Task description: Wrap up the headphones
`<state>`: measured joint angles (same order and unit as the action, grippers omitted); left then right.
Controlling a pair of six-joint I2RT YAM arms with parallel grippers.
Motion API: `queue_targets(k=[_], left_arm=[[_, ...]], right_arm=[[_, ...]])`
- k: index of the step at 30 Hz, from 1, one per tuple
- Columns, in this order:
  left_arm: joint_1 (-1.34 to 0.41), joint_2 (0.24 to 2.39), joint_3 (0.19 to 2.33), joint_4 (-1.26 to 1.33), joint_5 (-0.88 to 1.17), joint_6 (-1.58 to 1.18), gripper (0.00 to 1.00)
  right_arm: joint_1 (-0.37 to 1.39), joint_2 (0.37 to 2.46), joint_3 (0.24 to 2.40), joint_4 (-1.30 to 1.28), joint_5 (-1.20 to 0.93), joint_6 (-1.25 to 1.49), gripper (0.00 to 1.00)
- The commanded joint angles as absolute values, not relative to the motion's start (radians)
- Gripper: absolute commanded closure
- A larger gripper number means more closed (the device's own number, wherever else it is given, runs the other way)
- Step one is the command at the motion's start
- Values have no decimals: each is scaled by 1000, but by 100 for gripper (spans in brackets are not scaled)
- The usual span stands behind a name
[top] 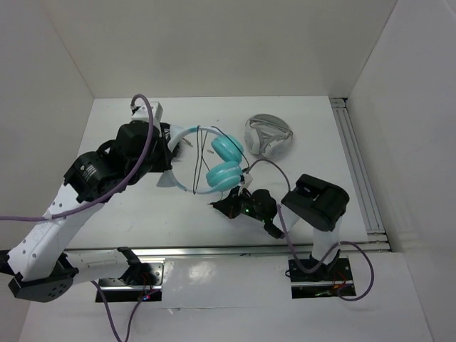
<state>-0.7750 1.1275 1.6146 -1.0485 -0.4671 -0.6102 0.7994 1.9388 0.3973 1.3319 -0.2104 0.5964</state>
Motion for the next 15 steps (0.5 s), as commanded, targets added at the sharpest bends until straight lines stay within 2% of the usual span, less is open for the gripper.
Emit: queue_targets(k=[1, 4, 9, 13, 15], left_arm=[[-640, 1137, 1623, -866, -479, -666, 100], [-542, 1137, 1585, -807, -384, -675, 100], [-436, 1161, 1552, -756, -365, -687, 100], [-410, 1186, 1503, -738, -359, -709, 100], [-382, 1175, 1467, -704, -312, -700, 100]], right_arm=[[891, 1771, 358, 1596, -109, 502, 100], [986, 1602, 357, 1389, -28, 419, 100], [1143, 1328, 409, 1050, 129, 290, 100], [1238, 1240, 469, 812, 228, 204, 100], [1261, 1230, 479, 786, 294, 192, 100]])
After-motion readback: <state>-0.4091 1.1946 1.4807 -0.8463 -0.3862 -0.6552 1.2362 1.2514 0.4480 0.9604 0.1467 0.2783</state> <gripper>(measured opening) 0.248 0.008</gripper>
